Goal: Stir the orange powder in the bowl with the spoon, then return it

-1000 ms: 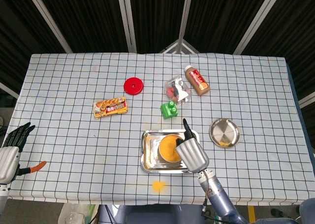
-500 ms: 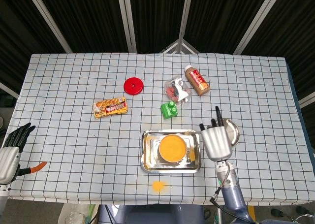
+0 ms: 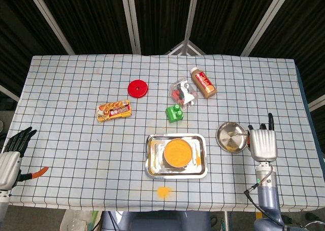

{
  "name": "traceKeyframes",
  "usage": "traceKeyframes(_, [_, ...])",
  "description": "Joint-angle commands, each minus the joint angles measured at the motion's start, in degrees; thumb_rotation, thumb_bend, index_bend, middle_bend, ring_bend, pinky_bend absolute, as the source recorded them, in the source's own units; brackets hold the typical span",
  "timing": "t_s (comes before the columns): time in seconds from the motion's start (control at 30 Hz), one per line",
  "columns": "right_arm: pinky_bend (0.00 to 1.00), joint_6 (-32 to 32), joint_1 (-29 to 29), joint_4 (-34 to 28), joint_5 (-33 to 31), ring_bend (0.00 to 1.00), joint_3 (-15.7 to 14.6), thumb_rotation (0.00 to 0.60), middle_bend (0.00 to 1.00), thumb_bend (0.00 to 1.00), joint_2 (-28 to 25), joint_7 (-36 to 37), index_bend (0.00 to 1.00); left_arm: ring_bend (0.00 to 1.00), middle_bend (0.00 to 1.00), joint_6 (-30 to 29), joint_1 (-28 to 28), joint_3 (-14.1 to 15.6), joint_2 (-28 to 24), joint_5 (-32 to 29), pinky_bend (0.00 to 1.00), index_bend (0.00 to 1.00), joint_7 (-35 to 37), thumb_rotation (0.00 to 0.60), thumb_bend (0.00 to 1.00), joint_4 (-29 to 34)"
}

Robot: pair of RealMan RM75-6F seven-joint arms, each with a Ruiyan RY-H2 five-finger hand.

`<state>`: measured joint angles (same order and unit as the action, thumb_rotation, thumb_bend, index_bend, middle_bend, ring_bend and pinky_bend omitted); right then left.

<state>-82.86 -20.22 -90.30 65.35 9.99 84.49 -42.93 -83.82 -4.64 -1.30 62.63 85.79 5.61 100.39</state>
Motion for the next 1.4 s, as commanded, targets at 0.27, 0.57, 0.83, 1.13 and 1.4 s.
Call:
traceKeyframes(0.27, [0.00, 2.77, 0.60, 6.12, -1.29, 0.43, -0.46, 0.600, 0.79, 0.76, 5.30, 6.01, 0.91, 0.00, 0.00, -0.06, 0.06, -0.02, -0.10, -0.08, 0.00, 0.04, 0.15, 0.600, 0.00, 0.15])
traceKeyframes(0.57, [0.00, 4.46, 0.57, 10.41, -2.88, 0.43, -1.07, 0.600, 0.73, 0.76, 8.22, 5.46, 0.76, 0.00, 0.00, 0.06, 0.02, -0.07, -0.07, -0.19, 0.00, 0.04, 0.22, 0.600, 0.00, 0.07])
traceKeyframes(0.83, [0.00, 3.68, 0.66, 11.71, -2.45, 0.38, -0.63, 0.600, 0.57, 0.64, 8.58, 5.26, 0.55, 0.00, 0.00, -0.03, 0.03, -0.15, 0.12, -0.28, 0.00, 0.04, -0.15, 0.600, 0.00, 0.02])
traceKeyframes(1.13, [0.00, 3.36, 1.68, 11.63, -3.42, 0.29, -0.76, 0.600, 0.45, 0.57, 7.68, 4.47, 0.36, 0.00, 0.00, -0.14, 0.09, -0.12, 0.14, -0.18, 0.00, 0.04, -0.21, 0.600, 0.00, 0.01])
traceKeyframes(1.4, [0.00, 3.46, 2.10, 11.02, -3.71, 0.26, -0.84, 0.600, 0.41, 0.56, 7.47, 4.21, 0.26, 0.00, 0.00, -0.24, 0.15, -0.07, 0.08, -0.03, 0.00, 0.04, -0.10, 0.600, 0.00, -0.01])
